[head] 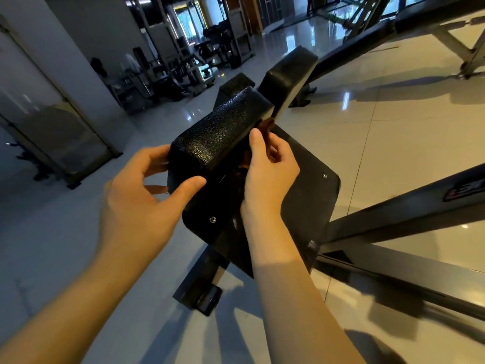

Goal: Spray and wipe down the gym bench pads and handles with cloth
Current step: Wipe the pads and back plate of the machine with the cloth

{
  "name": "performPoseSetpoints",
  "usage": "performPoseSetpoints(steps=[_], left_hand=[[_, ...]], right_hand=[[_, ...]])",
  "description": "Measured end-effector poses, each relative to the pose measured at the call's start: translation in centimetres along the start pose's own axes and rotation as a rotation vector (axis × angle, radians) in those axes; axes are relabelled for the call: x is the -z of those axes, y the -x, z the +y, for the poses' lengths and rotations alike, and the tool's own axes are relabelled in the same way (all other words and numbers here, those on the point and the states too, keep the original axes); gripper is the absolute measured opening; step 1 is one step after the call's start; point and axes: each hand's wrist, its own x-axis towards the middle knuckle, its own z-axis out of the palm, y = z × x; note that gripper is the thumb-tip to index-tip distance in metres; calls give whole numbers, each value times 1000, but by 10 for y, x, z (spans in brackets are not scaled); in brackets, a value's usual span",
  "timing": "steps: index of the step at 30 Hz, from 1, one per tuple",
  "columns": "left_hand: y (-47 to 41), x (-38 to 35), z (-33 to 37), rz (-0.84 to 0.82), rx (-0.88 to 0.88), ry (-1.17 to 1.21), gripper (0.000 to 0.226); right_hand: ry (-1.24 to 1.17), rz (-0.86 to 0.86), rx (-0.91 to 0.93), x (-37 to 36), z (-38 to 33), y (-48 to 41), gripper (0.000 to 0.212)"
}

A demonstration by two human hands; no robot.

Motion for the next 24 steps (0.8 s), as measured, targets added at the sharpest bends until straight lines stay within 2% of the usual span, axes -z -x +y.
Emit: performPoseSetpoints(steps=[2, 4, 8, 10, 12, 15, 17, 18, 20, 24], left_hand=[[-1, -1, 0, -8, -2, 1, 59], [-1, -1, 1, -25, -1, 7, 58], [-1, 0, 0, -28, 12, 24, 58], [-1, 0, 0, -35, 16, 17, 59], [-3, 1, 1, -40, 19, 12, 59], [-5, 2, 1, -39, 24, 23, 59], [-6, 2, 1, -26, 31, 32, 58], [-5, 1, 1, -18, 33, 38, 58], [-5, 0, 1, -1, 42, 57, 55], [-4, 1, 0, -8, 54, 70, 51]], right_hand=[[72, 12, 79, 0, 8, -5, 8], [106, 18, 52, 1, 19, -8, 9], [53, -23, -320, 6, 49, -3, 10], [-4, -30, -422, 6, 43, 0, 17], [-56, 0, -368, 4, 20, -2, 16], [-97, 11, -125, 2, -18, -1, 13], [-48, 10, 27, -1, -22, 10, 13], [4, 13, 43, 0, -15, 18, 14], [49, -16, -71, 2, 10, 40, 15], [11, -100, -434, 11, 40, 79, 16]])
